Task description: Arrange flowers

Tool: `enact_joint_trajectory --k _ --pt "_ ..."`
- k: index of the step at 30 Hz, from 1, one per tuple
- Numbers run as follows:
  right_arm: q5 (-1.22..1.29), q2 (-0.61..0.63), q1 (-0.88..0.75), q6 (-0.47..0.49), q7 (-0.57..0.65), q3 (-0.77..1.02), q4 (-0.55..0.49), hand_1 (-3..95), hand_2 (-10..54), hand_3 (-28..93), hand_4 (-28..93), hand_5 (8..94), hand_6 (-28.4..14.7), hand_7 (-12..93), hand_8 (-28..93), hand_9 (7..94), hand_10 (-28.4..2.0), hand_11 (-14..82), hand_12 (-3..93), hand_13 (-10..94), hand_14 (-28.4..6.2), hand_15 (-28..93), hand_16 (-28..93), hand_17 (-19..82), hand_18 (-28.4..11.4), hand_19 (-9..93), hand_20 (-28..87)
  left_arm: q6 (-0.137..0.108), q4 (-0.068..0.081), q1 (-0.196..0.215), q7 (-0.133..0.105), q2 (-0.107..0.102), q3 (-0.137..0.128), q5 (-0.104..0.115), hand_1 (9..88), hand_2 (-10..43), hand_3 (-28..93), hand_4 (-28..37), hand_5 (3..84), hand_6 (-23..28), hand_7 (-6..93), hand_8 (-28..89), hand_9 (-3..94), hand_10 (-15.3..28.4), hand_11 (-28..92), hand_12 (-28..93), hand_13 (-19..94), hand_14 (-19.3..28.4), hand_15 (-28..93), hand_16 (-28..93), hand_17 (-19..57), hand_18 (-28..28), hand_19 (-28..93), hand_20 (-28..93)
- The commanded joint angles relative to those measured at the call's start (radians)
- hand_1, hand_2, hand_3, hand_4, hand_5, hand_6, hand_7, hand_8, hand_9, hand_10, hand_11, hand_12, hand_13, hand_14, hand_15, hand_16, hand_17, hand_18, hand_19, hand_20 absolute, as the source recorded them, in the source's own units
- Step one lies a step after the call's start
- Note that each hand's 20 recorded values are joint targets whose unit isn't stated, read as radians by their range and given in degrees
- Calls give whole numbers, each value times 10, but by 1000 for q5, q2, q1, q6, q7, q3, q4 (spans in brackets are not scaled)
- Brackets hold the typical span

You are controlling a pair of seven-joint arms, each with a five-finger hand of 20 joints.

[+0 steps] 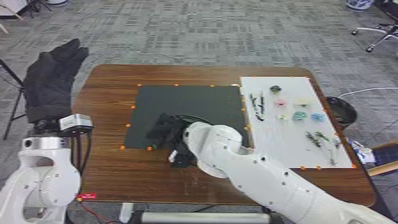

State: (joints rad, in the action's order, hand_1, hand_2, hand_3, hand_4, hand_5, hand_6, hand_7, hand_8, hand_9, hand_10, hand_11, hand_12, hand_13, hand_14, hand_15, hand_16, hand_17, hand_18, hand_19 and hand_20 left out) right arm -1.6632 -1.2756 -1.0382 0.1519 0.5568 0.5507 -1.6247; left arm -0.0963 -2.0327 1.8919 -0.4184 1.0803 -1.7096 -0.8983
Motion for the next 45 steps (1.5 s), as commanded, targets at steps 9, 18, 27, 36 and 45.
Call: enact_joint_trajectory --k 9,18,27,36,45 --pt "-15 -34 3 -4 -8 1 18 313 78 570 -92 630 -44 119 -48 696 -137 91 108 927 -49 490 321 597 -151 932 387 23 1 -3 7 7 5 16 196 198 688 -283 503 32 132 -79 479 146 191 97 339 149 122 7 43 100 82 145" --pt "-34 -51 15 -3 -24 8 41 309 79 572 -90 623 -41 118 -47 687 -137 89 108 921 -50 493 322 593 -153 932 388 33 11 -16 10 7 21 13 195 194 689 -283 500 31 131 -79 476 146 188 98 337 148 121 7 42 101 81 146" --pt "-46 -42 32 -4 -46 -7 30 307 81 573 -91 619 -39 119 -48 682 -138 89 108 918 -51 498 317 588 -155 932 393 26 10 -16 9 11 23 15 195 192 688 -283 499 32 131 -78 474 146 187 98 336 148 121 8 42 101 81 146" --pt "-22 46 68 -33 -71 -25 -57 303 76 575 -89 628 -33 129 -47 688 -137 93 114 917 -51 502 314 587 -158 932 398 28 4 -2 10 15 9 14 196 191 687 -283 499 32 130 -79 473 145 188 99 336 147 120 8 41 101 81 146" --pt "-23 286 11 -112 -145 102 -304 318 -30 613 -88 626 -25 134 -47 668 -155 91 137 891 -54 516 314 560 -165 932 409 -5 8 28 7 13 -45 -14 194 188 689 -283 498 32 131 -78 473 145 188 100 335 148 121 10 39 103 83 147"
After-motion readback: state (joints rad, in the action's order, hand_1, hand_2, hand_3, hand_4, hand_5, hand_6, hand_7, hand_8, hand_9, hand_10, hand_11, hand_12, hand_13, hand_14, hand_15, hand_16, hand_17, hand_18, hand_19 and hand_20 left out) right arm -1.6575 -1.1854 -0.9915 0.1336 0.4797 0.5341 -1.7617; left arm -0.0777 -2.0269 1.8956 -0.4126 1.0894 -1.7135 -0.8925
